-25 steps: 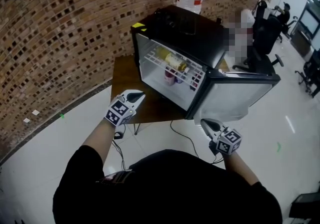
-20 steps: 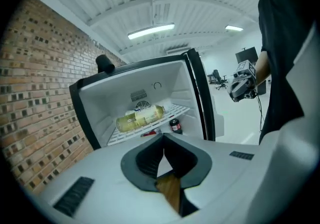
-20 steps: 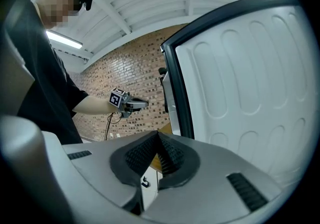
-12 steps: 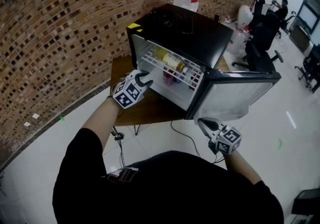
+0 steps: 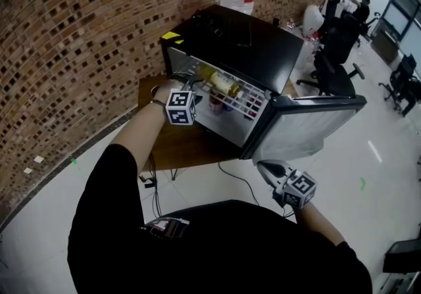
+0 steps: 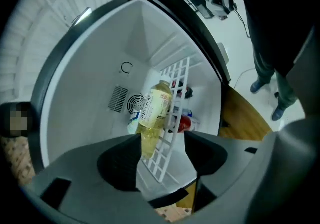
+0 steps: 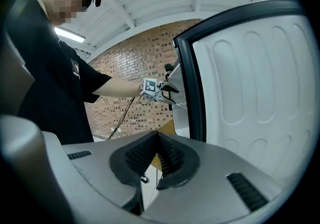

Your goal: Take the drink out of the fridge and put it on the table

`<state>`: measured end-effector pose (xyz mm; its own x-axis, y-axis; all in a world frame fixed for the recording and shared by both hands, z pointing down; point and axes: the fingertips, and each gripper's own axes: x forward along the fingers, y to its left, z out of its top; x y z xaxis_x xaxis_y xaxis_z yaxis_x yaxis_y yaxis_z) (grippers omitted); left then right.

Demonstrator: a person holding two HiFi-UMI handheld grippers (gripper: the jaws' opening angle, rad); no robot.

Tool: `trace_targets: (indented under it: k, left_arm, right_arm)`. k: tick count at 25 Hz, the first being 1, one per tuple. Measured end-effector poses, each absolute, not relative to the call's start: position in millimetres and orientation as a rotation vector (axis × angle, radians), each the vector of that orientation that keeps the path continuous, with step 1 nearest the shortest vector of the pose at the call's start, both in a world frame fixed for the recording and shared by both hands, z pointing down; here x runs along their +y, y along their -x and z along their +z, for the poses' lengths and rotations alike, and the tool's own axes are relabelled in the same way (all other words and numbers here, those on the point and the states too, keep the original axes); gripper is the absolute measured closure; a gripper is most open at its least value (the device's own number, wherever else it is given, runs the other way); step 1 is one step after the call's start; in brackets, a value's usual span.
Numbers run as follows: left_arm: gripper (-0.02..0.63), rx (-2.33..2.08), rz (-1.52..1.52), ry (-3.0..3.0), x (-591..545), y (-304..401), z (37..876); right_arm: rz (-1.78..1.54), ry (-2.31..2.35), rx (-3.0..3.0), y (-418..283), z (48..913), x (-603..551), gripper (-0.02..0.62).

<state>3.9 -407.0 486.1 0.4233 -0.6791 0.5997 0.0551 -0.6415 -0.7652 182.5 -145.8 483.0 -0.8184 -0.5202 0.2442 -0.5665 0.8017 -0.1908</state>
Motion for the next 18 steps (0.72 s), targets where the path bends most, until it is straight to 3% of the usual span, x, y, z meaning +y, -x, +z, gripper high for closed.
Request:
trace_targets:
  k: [5,7,18]
  left_arm:
    - [0.337,0.450,-1.328,1.836,-435.9,-14.9,492.2]
    - [0.299,0.423,-1.350,1.811,-445.9,-20.1,495.3]
    - [0.302,0.267,-1.495,1.672,-470.0,-48.0,512.0]
  right_arm:
    - [0.391,-0.937,-2.776,-198.8,485.5,-144.4,0.584]
    - [0.408,-0.976,-2.757,-207.6,486.2,-143.7,0.584]
    - [0.431,-1.090,-2.711,-255.2,489.6,-141.0,0.584]
